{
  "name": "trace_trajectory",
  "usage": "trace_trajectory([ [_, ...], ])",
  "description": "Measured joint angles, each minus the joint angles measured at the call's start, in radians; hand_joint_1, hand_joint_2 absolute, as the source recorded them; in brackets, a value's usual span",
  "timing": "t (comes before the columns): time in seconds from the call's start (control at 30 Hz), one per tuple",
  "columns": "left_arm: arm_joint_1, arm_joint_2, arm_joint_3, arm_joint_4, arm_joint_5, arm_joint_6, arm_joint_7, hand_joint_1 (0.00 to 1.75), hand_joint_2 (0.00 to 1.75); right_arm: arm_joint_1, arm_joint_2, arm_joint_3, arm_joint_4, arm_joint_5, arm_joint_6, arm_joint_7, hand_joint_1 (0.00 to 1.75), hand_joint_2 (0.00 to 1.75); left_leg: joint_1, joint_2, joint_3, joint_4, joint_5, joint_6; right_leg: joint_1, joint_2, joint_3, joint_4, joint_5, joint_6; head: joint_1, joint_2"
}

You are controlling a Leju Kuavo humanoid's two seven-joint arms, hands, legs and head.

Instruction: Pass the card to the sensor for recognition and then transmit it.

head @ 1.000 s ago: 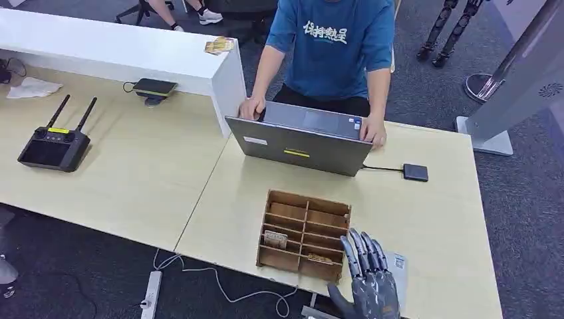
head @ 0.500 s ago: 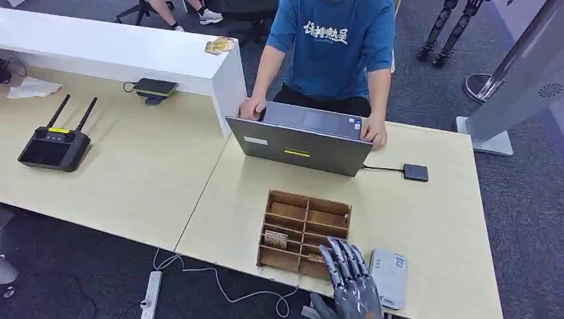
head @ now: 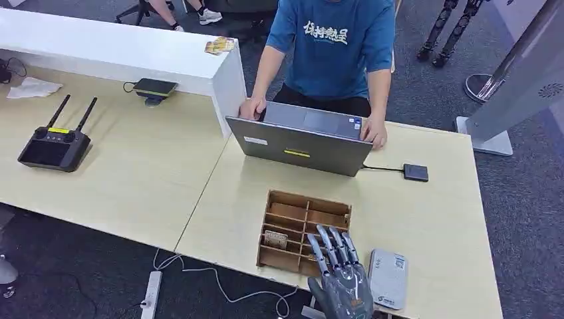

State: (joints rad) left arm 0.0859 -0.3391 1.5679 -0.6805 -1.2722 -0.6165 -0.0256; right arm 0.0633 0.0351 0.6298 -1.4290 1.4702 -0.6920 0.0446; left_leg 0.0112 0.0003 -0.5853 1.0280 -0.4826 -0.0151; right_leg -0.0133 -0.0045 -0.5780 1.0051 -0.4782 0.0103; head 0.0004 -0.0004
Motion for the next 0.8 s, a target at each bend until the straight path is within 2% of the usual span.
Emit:
trace_trajectory([
  [0.43,0.0,0.0,0.0,-0.008,0.013,0.004,0.008,0.0,0.0,-0.041,0.007,0.02,0.124,-0.01,0.004,0.093,0.0,1.75,0.0,0.0,0.0,0.0,0.0,0.0,0.0,0.0,0.0,0.0,0.0,0.0,0.0,0.0],
  [0.8,0.0,0.0,0.0,-0.008,0.032,0.008,0.02,0.0,0.0,-0.107,-0.011,0.087,0.216,-0.058,0.093,0.17,0.0,1.75,0.0,0.0,0.0,0.0,0.0,0.0,0.0,0.0,0.0,0.0,0.0,0.0,0.0,0.0],
])
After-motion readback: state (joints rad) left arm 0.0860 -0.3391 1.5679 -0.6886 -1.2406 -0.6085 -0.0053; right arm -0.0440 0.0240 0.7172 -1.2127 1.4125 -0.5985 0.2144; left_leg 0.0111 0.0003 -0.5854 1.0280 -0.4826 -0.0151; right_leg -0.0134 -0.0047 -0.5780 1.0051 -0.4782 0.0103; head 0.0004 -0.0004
